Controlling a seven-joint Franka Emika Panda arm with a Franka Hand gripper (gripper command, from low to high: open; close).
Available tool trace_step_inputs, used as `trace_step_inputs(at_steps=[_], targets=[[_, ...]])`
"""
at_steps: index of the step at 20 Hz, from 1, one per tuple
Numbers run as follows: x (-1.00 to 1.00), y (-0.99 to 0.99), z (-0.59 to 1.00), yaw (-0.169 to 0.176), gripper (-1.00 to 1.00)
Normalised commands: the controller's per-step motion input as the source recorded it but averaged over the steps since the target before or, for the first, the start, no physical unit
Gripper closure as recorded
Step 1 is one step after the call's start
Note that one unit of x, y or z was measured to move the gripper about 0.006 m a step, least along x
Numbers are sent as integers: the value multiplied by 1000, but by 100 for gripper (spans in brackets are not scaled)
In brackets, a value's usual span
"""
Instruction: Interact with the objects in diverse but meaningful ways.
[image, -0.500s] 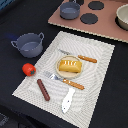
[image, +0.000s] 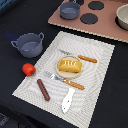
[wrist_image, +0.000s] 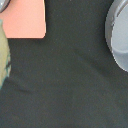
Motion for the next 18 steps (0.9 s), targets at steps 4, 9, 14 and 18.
trace_step_inputs(at_steps=[4, 9, 14, 18], targets=[[41, -442, -408, 0, -100], [25, -309, -231, 6, -100], [61, -346, -166, 10, -100], [0, -385, -276, 21, -100]])
